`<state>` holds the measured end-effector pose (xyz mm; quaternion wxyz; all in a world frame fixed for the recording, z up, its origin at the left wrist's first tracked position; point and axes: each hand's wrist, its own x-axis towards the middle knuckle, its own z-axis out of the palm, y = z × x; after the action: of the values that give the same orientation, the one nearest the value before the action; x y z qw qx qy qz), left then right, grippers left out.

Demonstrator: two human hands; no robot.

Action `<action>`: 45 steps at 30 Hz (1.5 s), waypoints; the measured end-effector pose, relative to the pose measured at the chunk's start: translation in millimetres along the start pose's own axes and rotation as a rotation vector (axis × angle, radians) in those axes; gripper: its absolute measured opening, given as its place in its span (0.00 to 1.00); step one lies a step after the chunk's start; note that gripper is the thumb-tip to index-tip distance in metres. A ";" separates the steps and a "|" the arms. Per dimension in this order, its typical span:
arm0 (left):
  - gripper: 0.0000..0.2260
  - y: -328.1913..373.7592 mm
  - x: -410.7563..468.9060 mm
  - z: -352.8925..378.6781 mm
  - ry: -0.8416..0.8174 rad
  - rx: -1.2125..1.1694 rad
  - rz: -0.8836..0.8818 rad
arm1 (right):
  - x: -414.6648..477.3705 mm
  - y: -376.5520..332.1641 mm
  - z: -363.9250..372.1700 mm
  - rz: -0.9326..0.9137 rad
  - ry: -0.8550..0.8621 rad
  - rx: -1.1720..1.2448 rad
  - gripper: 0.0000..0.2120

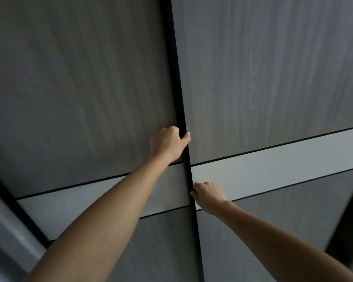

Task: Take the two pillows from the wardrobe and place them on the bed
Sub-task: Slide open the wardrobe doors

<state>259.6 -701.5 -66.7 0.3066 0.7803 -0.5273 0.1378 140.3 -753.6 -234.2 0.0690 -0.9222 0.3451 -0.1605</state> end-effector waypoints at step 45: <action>0.20 -376.9 -142.5 -213.2 0.208 1.174 0.469 | 73.3 -346.3 117.1 -0.588 0.006 0.033 0.14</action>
<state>566.8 -366.8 -103.9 -0.1605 0.6649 -0.4884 0.5419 445.4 -539.5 -243.5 0.0335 -0.9809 0.0606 -0.1818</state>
